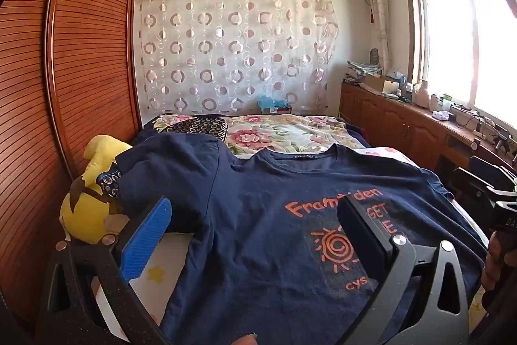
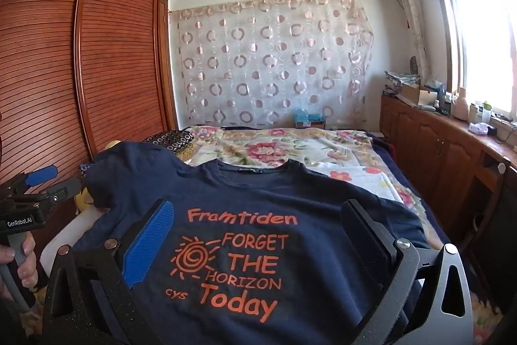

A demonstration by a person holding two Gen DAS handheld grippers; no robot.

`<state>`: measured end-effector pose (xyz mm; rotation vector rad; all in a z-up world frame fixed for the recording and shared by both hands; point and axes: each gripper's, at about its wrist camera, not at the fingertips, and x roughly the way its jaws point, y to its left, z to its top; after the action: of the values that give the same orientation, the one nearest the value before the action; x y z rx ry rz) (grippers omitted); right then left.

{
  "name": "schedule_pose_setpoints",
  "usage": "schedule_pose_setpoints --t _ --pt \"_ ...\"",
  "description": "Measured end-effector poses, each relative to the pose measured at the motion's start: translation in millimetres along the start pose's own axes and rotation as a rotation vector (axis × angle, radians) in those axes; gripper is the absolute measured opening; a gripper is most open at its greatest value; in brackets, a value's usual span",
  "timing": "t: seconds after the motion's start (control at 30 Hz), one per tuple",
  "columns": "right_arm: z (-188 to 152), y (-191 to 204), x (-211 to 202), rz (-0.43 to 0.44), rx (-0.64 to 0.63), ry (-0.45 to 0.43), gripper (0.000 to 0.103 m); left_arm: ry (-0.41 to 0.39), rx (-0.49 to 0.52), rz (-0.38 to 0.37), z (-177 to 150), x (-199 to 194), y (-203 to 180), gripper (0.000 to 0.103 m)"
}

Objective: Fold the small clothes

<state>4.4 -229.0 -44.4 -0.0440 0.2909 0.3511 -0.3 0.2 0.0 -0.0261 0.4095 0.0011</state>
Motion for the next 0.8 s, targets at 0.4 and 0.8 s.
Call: schedule_pose_setpoints --t 0.4,0.8 --pt "-4.2 4.0 -1.4 -0.001 0.003 -0.006 0.102 0.005 0.005 0.002 -0.2 0.2 -0.1 0.103" --pt "-0.8 0.9 -1.3 0.004 0.013 -0.001 0.102 0.006 0.009 0.004 0.1 0.3 -0.4 0.103"
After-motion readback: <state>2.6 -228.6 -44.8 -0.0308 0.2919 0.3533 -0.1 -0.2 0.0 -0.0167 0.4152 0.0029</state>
